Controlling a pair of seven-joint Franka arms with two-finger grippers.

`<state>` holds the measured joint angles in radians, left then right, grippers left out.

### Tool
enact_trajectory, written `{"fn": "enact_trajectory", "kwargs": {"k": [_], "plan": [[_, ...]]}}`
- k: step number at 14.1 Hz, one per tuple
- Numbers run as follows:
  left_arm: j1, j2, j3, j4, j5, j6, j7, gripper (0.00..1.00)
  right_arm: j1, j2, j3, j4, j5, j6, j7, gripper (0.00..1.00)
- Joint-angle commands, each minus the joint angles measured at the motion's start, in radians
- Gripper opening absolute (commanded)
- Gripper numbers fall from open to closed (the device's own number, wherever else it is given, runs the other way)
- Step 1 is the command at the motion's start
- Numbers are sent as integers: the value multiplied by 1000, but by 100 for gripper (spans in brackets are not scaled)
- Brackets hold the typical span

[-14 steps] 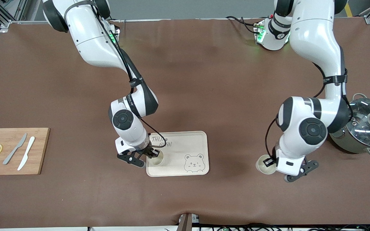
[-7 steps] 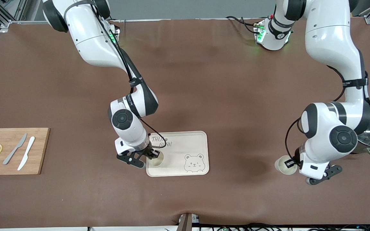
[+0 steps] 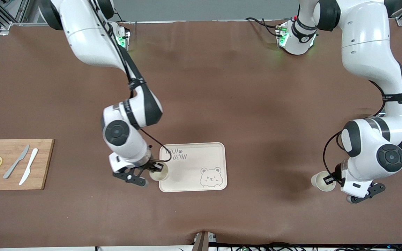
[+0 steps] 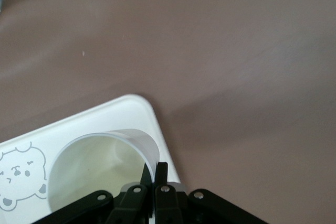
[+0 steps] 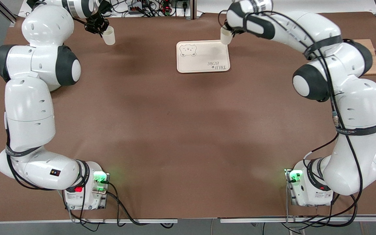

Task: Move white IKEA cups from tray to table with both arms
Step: 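Carry the cups off the tray with both grippers, apart from each other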

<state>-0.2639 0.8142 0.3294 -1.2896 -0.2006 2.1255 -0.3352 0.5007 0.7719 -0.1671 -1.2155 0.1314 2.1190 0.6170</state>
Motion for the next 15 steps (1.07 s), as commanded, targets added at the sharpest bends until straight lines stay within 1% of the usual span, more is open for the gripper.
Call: {"fn": "enact_trajectory", "kwargs": {"k": [1,3,5,7,9,13,15], "plan": [[12,26,-6,4,-34,48,22,0,-103,-91,20,-22,19,-117,-191,0],[32,31,-19,3,-42,65,51,0,-167,-129,20,-32,22,-166,-313,0],[45,39,-30,3,-48,67,70,0,-236,-157,20,-53,39,-186,-451,0],[45,49,-33,3,-48,73,70,0,-309,-171,20,-85,101,-185,-612,0],[46,53,-35,3,-48,73,70,0,-358,-168,18,-108,167,-179,-718,0],[49,63,-35,3,-49,73,85,0,-424,-157,17,-137,168,-145,-844,0],[58,63,-35,3,-48,73,87,0,-445,-148,17,-169,166,-93,-887,0]]}}
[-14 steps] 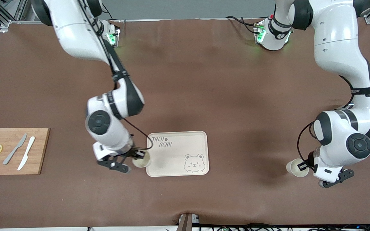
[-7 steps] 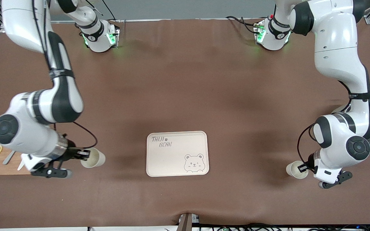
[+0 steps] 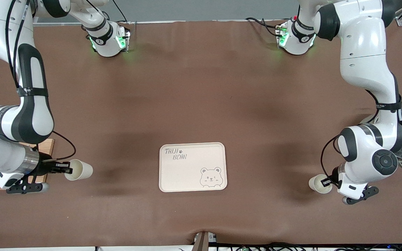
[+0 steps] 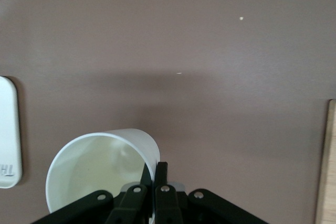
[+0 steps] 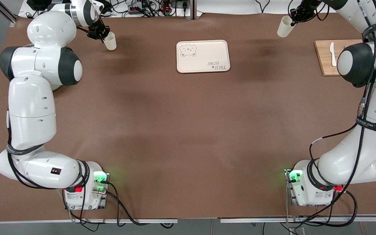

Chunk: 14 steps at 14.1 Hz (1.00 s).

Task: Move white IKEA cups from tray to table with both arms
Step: 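Lower the cup with the left gripper onto the table and release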

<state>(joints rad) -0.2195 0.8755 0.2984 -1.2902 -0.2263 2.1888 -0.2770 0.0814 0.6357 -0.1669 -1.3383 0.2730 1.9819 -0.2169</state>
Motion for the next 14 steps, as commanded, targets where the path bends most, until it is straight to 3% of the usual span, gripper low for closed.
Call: {"fn": "enact_trajectory", "kwargs": {"k": [1,2,4,5,6,9,14], "plan": [[14,2,-4,3,-21,9,33,15,-28,-8,17,-68,23,78,-68,0],[14,3,-4,3,-21,9,51,39,-29,-2,17,-87,23,103,-73,0],[14,2,-4,3,-22,9,88,70,-23,4,17,-108,25,141,-73,0],[14,0,-4,3,-21,9,93,91,-20,13,17,-111,26,149,-71,0],[14,-3,-4,3,-21,9,94,100,-20,21,17,-116,26,167,-73,0],[11,-15,-2,5,-10,9,96,100,-15,32,20,-172,26,271,-73,0],[17,-70,-2,3,-7,-6,186,100,-2,61,21,-186,29,327,-71,0]]}}
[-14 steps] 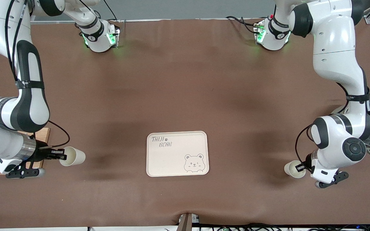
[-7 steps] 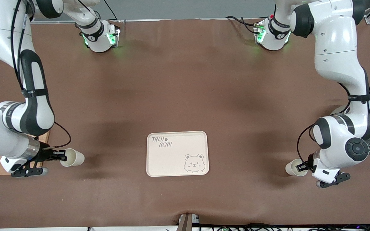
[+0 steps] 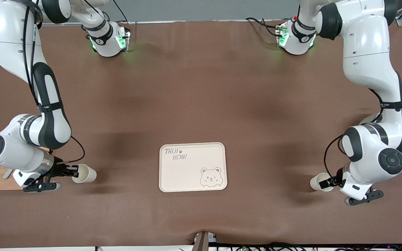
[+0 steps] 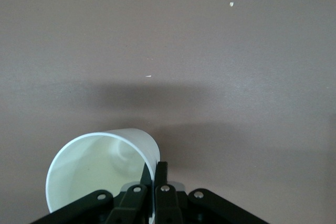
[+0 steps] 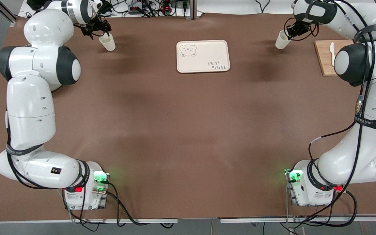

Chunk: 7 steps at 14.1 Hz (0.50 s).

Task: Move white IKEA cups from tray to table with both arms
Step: 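Lower the cup with the left gripper onto the table and release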

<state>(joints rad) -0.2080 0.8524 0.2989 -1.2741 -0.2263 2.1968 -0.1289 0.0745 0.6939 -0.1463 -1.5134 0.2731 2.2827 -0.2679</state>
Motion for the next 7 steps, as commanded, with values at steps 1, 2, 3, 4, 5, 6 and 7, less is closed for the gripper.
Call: {"fn": "enact_trajectory", "kwargs": {"k": [1,2,3,4,5,6,7], "plan": [[6,-59,-1,-14,-7,-22,40,100,7,4,1,-16,29,35,-21,0],[2,-75,0,-13,-7,-41,40,100,7,7,5,-18,29,44,-21,0],[1,-91,0,-14,-7,-60,43,100,7,9,7,-18,29,49,-21,0],[2,-113,0,-13,-4,-84,46,100,5,15,13,-18,29,53,-21,0],[4,-139,0,-14,-4,-116,54,100,7,18,13,-19,29,60,-19,0],[6,-170,0,-14,-4,-159,80,100,10,24,16,-21,31,70,-17,0],[6,-197,0,-17,-4,-199,101,100,10,29,20,-21,31,81,-16,0]]}}
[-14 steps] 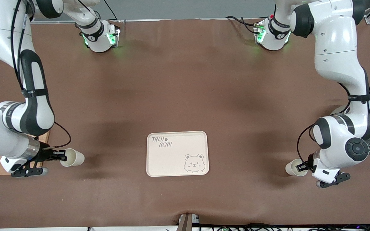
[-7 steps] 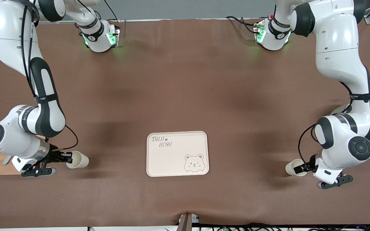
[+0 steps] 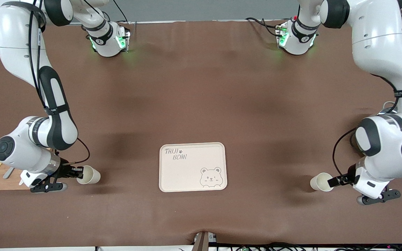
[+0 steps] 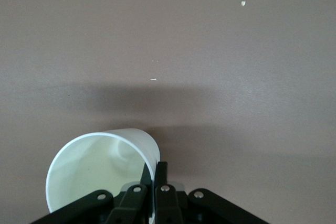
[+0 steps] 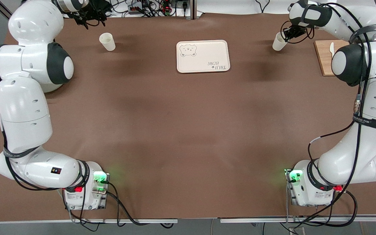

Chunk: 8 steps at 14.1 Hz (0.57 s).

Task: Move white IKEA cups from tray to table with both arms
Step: 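Lower the cup with the left gripper onto the table and release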

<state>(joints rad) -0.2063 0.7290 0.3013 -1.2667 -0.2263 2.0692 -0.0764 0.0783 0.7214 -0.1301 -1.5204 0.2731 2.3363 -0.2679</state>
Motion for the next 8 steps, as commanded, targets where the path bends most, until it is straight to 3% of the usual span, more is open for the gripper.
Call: {"fn": "enact_trajectory", "kwargs": {"k": [1,8], "plan": [[4,-104,-1,-29,-2,-96,53,100,6,4,4,-15,29,32,-16,0],[-25,-334,-5,-144,80,-224,55,100,8,15,9,-15,31,44,-13,0]]}}
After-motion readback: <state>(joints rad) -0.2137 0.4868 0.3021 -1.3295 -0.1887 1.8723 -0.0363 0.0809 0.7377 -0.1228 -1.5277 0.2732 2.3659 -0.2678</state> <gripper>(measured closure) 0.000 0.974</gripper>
